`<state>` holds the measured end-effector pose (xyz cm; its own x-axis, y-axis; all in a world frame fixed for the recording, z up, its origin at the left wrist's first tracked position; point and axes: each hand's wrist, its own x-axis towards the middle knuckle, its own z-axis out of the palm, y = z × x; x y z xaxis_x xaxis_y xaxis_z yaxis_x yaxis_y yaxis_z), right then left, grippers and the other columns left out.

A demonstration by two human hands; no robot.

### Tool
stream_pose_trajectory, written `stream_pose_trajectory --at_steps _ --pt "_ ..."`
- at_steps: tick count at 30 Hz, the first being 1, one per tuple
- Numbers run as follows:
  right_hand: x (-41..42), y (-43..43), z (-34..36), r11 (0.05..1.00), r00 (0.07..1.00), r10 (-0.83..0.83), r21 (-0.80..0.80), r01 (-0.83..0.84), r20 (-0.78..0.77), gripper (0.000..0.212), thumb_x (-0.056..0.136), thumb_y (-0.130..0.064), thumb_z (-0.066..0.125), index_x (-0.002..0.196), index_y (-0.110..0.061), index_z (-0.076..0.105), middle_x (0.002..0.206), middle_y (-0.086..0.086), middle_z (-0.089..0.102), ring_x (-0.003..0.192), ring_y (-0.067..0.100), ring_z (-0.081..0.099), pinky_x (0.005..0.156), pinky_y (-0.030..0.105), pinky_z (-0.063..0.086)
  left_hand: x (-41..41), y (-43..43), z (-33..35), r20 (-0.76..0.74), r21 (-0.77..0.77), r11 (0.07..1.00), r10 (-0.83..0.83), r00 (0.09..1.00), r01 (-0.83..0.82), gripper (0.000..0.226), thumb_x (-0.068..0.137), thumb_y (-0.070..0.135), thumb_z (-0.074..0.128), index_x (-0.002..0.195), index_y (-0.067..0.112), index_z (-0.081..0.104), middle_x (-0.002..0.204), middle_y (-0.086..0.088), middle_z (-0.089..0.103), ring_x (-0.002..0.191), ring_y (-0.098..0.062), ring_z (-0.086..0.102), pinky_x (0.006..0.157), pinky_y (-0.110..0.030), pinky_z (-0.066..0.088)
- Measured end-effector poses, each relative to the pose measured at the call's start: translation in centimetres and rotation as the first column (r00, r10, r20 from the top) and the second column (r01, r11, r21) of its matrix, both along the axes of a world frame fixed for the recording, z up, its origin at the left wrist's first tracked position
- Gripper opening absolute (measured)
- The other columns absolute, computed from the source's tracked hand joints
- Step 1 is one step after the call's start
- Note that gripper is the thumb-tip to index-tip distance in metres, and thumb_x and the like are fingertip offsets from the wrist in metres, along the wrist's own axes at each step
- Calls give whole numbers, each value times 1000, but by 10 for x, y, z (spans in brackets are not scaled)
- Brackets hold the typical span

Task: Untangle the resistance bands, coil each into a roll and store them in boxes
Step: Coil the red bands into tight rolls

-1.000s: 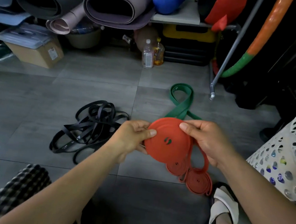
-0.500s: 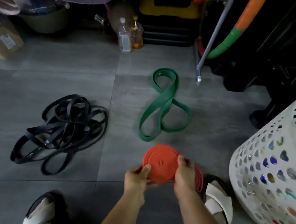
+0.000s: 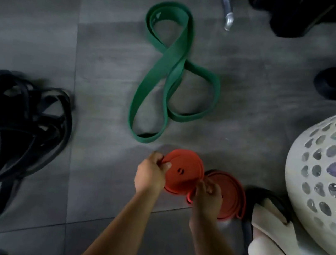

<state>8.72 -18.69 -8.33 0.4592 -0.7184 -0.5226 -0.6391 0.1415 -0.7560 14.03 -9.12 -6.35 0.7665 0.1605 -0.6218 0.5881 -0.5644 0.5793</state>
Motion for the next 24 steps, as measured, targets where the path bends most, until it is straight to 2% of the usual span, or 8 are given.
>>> stream_pose_trajectory --at_steps 1,3,7,9,12,16,22,24 --pt "1 -2 -2 1000 1000 24 -3 -24 -1 17 73 -9 55 60 -18 53 60 8 54 59 21 47 60 35 39 2 -2 -3 3 13 1000 -15 1000 15 22 87 25 59 105 13 59 109 -10 58 92 -30 59 80 -33 48" --pt "-3 -4 -11 993 994 108 -39 -109 -25 8 68 -14 48 61 -13 53 60 14 58 57 20 48 57 30 36 3 -6 -5 4 72 996 -51 999 51 26 89 26 57 110 13 59 117 -8 44 93 -27 54 79 -32 43" --pt "-14 -5 -28 974 975 211 -69 -215 -63 29 54 -18 39 65 0 60 62 18 65 60 32 59 57 36 46 -5 -10 -5 66 125 990 -76 995 68 29 91 22 53 118 13 55 119 -10 45 101 -29 53 72 -32 37" --pt "-17 -5 -27 957 955 272 -76 -281 -114 32 56 -18 41 72 2 60 69 18 66 68 34 62 60 33 46 -10 -9 -6 103 117 992 -69 992 57 38 91 19 52 128 19 47 120 -8 46 105 -28 52 71 -33 39" --pt "-18 -5 -16 947 947 293 -96 -306 -131 13 69 -9 51 80 -4 49 85 23 64 78 36 62 69 36 46 -12 -8 -5 118 145 985 -112 987 94 42 91 17 51 131 27 45 123 -6 43 114 -26 46 71 -33 39" --pt "-15 -11 -12 909 912 355 -151 -387 -205 20 75 2 59 94 3 53 99 26 60 95 39 55 81 41 41 -11 -10 -4 40 138 987 -89 995 83 42 92 20 50 132 28 44 128 -8 36 122 -23 33 72 -30 35" --pt "-22 -23 -10 876 888 414 -180 -448 -198 15 79 -4 60 92 0 52 97 22 64 90 34 60 69 25 34 -14 -11 -7 34 47 998 -52 998 50 50 92 15 45 139 30 33 130 -8 36 121 -24 38 78 -34 42" --pt "-23 -26 -9 863 886 417 -219 -456 -200 14 80 -3 59 92 2 53 98 24 61 92 36 58 70 26 33 -15 -11 -7 39 30 999 -33 999 32 53 91 14 45 139 30 31 130 -8 36 121 -24 38 77 -33 41"
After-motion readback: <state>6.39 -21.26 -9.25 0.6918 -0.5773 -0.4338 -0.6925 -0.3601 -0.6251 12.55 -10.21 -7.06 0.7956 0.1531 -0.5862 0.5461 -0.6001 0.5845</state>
